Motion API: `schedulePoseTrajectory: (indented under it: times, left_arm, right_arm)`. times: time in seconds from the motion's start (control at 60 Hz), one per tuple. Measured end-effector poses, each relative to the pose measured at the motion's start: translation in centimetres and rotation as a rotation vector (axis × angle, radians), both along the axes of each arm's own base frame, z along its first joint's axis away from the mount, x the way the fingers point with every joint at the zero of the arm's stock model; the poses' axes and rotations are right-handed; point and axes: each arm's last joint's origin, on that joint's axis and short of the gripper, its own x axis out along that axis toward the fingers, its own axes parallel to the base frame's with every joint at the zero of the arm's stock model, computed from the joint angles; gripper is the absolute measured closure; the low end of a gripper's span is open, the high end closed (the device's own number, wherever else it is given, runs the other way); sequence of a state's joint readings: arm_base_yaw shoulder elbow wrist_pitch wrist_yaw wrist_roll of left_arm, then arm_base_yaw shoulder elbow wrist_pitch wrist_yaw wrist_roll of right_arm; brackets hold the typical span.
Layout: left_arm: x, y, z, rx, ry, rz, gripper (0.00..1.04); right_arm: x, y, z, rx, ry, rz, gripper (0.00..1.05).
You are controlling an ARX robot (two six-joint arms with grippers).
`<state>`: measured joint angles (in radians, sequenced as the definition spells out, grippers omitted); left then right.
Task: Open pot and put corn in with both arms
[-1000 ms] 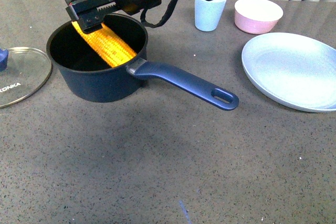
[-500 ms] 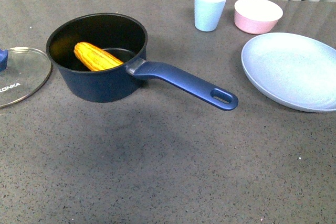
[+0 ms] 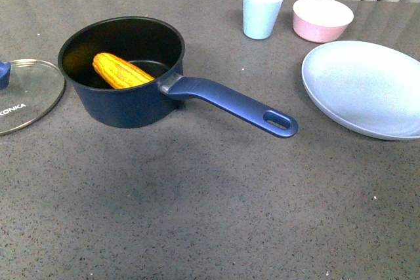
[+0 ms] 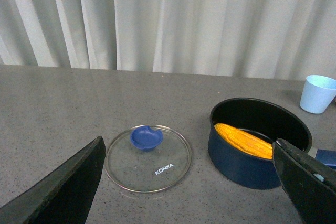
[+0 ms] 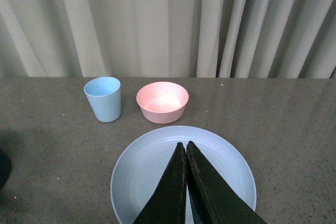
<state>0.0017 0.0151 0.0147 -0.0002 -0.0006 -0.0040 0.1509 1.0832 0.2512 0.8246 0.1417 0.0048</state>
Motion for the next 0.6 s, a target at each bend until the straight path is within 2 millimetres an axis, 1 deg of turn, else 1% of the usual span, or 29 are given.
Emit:
schedulePoseTrajectory:
  times: [0.1,0.267,0.367,0.45,0.6]
  left_arm:
    - [0.0,0.0,0.0,0.000,0.000,0.000,0.09]
    - [0.0,0.0,0.0,0.000,0.000,0.000,0.09]
    - [0.0,0.0,0.0,0.000,0.000,0.000,0.09]
    - [0.0,0.0,0.0,0.000,0.000,0.000,0.09]
    - [0.0,0.0,0.0,0.000,0.000,0.000,0.09]
  right_arm:
    - [-1.4,-0.7,-0.7,-0.002,0.004,-0.004,1.03]
    - [-3.0,-1.3,-1.4,-0.002,0.004,-0.003,1.03]
    - [-3.8,-1.8,-1.7,-0.001,0.005,0.019,1.03]
    - [-4.4,-2.5,-2.0,-0.001,0.006,-0.007,1.03]
    - [-5.4,-2.6,-2.3,-0.001,0.004,-0.006,1.03]
